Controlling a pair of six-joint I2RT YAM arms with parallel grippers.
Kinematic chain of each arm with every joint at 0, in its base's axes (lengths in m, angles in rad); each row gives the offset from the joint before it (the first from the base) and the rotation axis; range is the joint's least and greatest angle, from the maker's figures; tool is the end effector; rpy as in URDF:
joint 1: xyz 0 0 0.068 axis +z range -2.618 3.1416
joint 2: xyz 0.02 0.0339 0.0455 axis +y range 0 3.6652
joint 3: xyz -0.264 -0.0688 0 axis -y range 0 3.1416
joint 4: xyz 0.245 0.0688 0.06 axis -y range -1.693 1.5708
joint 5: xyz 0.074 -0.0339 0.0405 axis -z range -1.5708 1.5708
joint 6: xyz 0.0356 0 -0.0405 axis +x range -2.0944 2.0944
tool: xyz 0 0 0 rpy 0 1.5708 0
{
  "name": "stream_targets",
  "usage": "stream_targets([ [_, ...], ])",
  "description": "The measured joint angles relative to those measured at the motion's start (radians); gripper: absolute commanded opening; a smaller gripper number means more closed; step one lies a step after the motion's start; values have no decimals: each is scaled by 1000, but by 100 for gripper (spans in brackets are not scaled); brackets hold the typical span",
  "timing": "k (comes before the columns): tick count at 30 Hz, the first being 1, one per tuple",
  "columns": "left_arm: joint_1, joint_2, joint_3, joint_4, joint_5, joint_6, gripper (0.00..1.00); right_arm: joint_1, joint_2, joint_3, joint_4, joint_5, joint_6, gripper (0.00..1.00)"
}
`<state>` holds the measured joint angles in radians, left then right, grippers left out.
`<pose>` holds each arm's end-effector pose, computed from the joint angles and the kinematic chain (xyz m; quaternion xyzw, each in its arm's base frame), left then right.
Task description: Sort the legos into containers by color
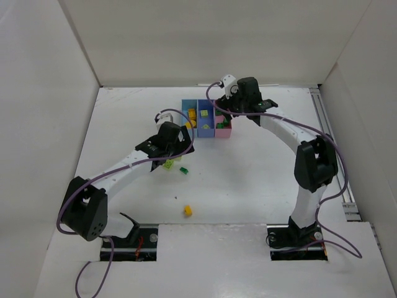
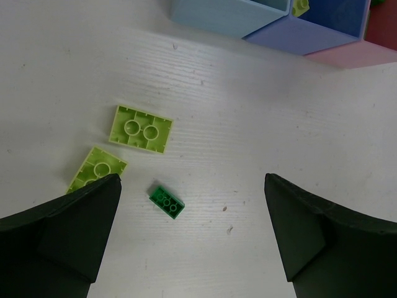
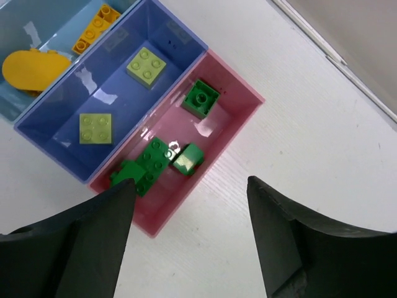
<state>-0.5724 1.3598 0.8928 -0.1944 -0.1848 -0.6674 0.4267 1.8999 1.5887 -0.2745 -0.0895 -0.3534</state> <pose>0.2528 -0.1551 0.2480 -0.0830 0.8916 -0.1866 0.4041 0.4066 0.1884 0.2849 -0.3543 0.8061 0.0567 0.4706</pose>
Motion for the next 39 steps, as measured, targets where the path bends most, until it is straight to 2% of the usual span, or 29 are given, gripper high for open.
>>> stream_targets([
  [5,-10,3,-1,-1,-4,-21,100,0,-153,-139,14,49,55,95],
  [10,-52,65,-1,-2,-17,-42,99,-13,-340,-314,26,69,115,100],
  [15,-61,154,-1,-4,-2,-49,81,-34,-443,-392,34,76,157,100],
  [21,-85,181,-3,-18,-2,-55,68,-61,-461,-427,42,80,183,100],
  [28,-140,235,-2,-99,-37,-69,68,-68,-460,-429,42,83,194,100],
  [32,-154,242,2,-121,-71,-87,61,-68,-460,-430,42,83,194,100],
  [39,-154,262,23,-140,-99,-113,43,-69,-460,-430,43,83,194,100],
])
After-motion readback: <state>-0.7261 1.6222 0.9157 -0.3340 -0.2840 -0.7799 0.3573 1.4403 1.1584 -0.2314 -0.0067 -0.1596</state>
